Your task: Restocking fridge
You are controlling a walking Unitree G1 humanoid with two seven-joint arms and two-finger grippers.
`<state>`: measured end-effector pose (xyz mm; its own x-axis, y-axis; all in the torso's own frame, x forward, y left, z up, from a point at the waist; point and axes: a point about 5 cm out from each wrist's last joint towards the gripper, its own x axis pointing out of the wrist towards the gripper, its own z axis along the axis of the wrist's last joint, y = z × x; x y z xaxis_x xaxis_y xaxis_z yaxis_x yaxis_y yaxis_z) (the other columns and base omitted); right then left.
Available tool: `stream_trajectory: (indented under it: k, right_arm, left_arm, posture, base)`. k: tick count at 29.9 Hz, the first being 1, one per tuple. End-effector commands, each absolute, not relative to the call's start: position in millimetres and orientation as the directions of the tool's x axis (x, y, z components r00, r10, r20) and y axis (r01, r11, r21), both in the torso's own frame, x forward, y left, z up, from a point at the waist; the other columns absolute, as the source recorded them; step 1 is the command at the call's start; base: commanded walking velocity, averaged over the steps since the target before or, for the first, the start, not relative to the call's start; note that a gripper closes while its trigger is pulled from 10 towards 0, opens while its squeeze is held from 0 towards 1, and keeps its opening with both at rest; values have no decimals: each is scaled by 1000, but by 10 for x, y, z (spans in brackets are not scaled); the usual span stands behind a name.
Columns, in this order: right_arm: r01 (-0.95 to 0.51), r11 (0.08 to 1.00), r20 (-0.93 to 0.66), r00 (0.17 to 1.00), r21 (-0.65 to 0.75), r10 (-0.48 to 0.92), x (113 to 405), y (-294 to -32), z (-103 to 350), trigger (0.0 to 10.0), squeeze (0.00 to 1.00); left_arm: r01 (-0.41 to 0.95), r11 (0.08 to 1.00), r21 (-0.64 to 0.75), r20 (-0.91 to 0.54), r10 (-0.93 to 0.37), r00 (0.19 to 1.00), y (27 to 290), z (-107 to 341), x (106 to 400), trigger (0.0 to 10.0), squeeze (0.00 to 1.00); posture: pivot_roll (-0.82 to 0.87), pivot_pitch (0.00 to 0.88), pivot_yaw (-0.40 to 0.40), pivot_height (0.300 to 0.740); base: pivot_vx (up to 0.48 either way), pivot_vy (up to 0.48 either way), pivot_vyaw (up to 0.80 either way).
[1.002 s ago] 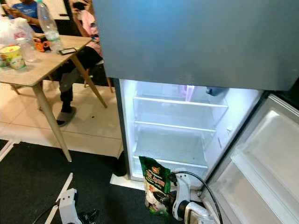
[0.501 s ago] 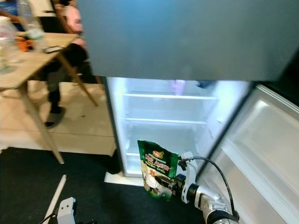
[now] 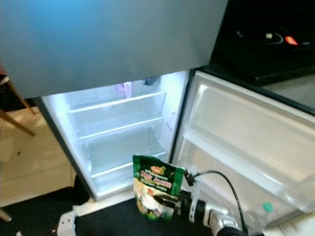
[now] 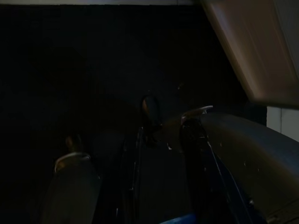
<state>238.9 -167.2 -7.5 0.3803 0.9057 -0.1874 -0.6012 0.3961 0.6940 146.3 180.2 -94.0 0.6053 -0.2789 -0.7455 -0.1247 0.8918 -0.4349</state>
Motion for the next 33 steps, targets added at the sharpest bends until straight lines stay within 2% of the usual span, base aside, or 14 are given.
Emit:
stream_trajectory:
  k: [1,17,22,33]
  right_arm:
    - [-647,364,-134,376,670,917,2486,-1652,36,10000,0]
    - [-730,247,-34,294,637,955,2568,-1447,206,10000,0]
    - [-740,238,-6,302,629,953,2614,-1407,268,10000,0]
    - [-855,125,104,204,503,973,2749,-1256,662,10000,0]
  left_arm:
    - [-118,901,-418,-764,-278,583,1815,-960,1413,10000,0]
    - [-89,915,-394,-782,-282,555,1795,-983,1362,10000,0]
    - [-94,914,-395,-780,-280,559,1795,-982,1364,10000,0]
    - [-90,902,-421,-776,-307,551,1743,-994,1332,10000,0]
  posture:
    - [-76,0,8,740]
    - [-79,0,11,740]
    - [-78,0,10,740]
    - [-80,0,15,740]
  base:
    - [0,0,-775]
    - [0,0,-775]
    - [0,0,-647]
    - [0,-330,0]
